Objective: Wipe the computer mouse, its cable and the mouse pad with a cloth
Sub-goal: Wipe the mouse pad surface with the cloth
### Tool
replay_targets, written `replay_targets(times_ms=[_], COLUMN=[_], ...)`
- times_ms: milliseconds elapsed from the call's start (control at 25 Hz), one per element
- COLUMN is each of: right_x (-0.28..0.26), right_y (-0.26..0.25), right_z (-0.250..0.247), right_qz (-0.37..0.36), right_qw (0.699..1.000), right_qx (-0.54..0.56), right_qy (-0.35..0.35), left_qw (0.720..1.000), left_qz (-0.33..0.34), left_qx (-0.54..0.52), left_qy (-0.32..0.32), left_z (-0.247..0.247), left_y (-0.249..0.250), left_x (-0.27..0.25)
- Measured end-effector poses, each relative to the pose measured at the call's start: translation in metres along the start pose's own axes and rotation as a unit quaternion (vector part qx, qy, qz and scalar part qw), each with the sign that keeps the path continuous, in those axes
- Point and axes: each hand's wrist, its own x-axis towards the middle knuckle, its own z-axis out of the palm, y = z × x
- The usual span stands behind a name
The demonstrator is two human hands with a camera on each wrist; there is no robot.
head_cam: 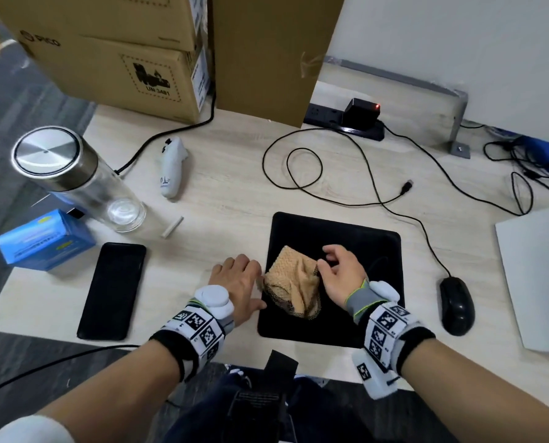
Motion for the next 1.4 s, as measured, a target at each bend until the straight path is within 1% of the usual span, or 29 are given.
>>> replay_targets(times_ms=[40, 80, 120, 160, 200, 240, 280, 360, 400, 440, 520, 600, 640, 680, 720, 760, 840, 920, 960, 1040, 1080, 1200, 1280, 1320, 1400], right_x=[-0.005, -0.012, -0.020, -0.025, -0.026, -0.025, -0.023, -0.022, -0.026, -0.035, -0.046, -0.026, -0.009, 0.012, 0.035, 0.056, 0.086, 0.097, 0.097, 0.084, 0.073, 0.014, -0.033, -0.051, -0.059], right_y=[0.003, 0.007, 0.011, 0.014, 0.016, 0.017, 0.014, 0.012, 0.013, 0.014, 0.019, 0.013, 0.005, -0.008, -0.021, -0.034, -0.057, -0.068, -0.068, -0.061, -0.055, -0.030, -0.010, -0.001, 0.010], right_z=[0.000, 0.001, 0.005, 0.012, 0.022, 0.031, 0.038, 0.049, 0.051, 0.054, 0.056, 0.053, 0.052, 0.051, 0.051, 0.049, 0.045, 0.039, 0.039, 0.042, 0.046, 0.059, 0.062, 0.061, 0.057], right_qz=[-0.073, -0.164, -0.240, -0.290, -0.310, -0.312, -0.304, -0.274, -0.275, -0.287, -0.323, -0.350, -0.342, -0.314, -0.281, -0.240, -0.177, -0.164, -0.164, -0.166, -0.172, -0.232, -0.265, -0.265, -0.269], right_qw=[0.995, 0.981, 0.960, 0.937, 0.919, 0.908, 0.909, 0.926, 0.928, 0.926, 0.909, 0.897, 0.903, 0.918, 0.934, 0.946, 0.951, 0.947, 0.950, 0.955, 0.956, 0.949, 0.938, 0.937, 0.935], right_qx=[-0.060, -0.103, -0.146, -0.192, -0.237, -0.268, -0.279, -0.255, -0.240, -0.230, -0.226, -0.234, -0.231, -0.224, -0.217, -0.218, -0.252, -0.274, -0.265, -0.245, -0.239, -0.211, -0.214, -0.213, -0.201], right_qy=[0.032, 0.035, 0.012, -0.025, -0.060, -0.073, -0.067, -0.056, -0.067, -0.087, -0.133, -0.138, -0.121, -0.094, -0.053, -0.020, 0.018, 0.035, 0.034, 0.017, 0.006, -0.018, -0.062, -0.085, -0.114], left_qw=[1.000, 0.999, 0.996, 0.993, 0.991, 0.991, 0.992, 0.992, 0.991, 0.990, 0.991, 0.992, 0.992, 0.993, 0.992, 0.988, 0.975, 0.968, 0.964, 0.956, 0.953, 0.954, 0.952, 0.949, 0.947], left_qz=[0.020, 0.043, 0.065, 0.081, 0.087, 0.085, 0.078, 0.065, 0.060, 0.055, 0.047, 0.048, 0.055, 0.065, 0.081, 0.105, 0.162, 0.202, 0.225, 0.260, 0.266, 0.271, 0.285, 0.291, 0.295], left_qx=[-0.002, 0.005, 0.021, 0.037, 0.049, 0.056, 0.059, 0.072, 0.076, 0.075, 0.062, 0.058, 0.061, 0.062, 0.061, 0.063, 0.088, 0.106, 0.098, 0.102, 0.111, 0.106, 0.100, 0.107, 0.121], left_qy=[-0.009, -0.028, -0.053, -0.076, -0.085, -0.084, -0.078, -0.085, -0.093, -0.102, -0.108, -0.102, -0.091, -0.082, -0.081, -0.092, -0.122, -0.105, -0.100, -0.092, -0.090, -0.075, -0.057, -0.056, -0.045], left_z=[0.000, 0.001, 0.003, 0.006, 0.009, 0.010, 0.010, 0.008, 0.007, 0.007, 0.008, 0.007, 0.006, 0.006, 0.006, 0.008, 0.012, 0.015, 0.017, 0.018, 0.018, 0.018, 0.022, 0.023, 0.026], left_y=[-0.003, -0.003, -0.002, -0.001, -0.002, -0.001, -0.002, -0.003, -0.002, -0.002, -0.002, -0.004, -0.004, -0.005, -0.005, -0.005, -0.003, 0.001, 0.003, 0.003, 0.002, -0.003, -0.008, -0.009, -0.010], left_x=[-0.002, -0.004, -0.006, -0.009, -0.010, -0.010, -0.009, -0.004, -0.003, -0.001, 0.004, 0.006, 0.004, 0.002, 0.000, -0.004, -0.013, -0.013, -0.011, -0.008, -0.008, -0.008, -0.008, -0.008, -0.007])
